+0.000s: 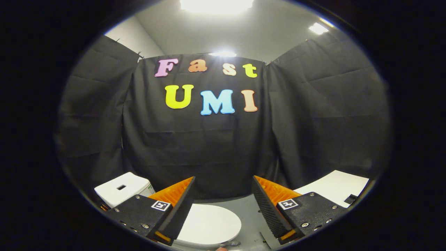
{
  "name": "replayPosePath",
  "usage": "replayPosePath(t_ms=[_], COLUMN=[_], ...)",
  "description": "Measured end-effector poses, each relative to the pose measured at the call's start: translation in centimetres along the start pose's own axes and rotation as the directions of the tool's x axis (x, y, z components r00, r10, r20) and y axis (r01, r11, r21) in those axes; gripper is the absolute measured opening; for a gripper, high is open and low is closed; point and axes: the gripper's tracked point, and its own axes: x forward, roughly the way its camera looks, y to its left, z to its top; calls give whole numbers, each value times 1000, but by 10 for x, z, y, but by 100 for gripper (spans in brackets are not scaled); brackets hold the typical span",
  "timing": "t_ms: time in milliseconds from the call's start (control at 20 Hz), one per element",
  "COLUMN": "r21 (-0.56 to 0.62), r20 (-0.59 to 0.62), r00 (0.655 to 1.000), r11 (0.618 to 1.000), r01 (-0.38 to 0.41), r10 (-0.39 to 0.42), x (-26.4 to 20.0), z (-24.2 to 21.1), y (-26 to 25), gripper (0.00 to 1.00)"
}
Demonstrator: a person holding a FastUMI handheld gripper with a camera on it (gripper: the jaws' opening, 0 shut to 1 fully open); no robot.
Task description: Open the toilet lid.
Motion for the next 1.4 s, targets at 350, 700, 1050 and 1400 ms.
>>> replayPosePath(t_ms=[350,700,1050,1400], r21=[35,230,389,540], r20=[-65,-149,-226,-322], r00=[998,987,972,946], r11=[999,973,920,824], r01=[-4,-22,35,170], r10=[6,58,58,16], x=[11,16,15,6], z=[-32,-90,-162,-241], y=[-10,-26,-43,-51], gripper=[96,96,96,96])
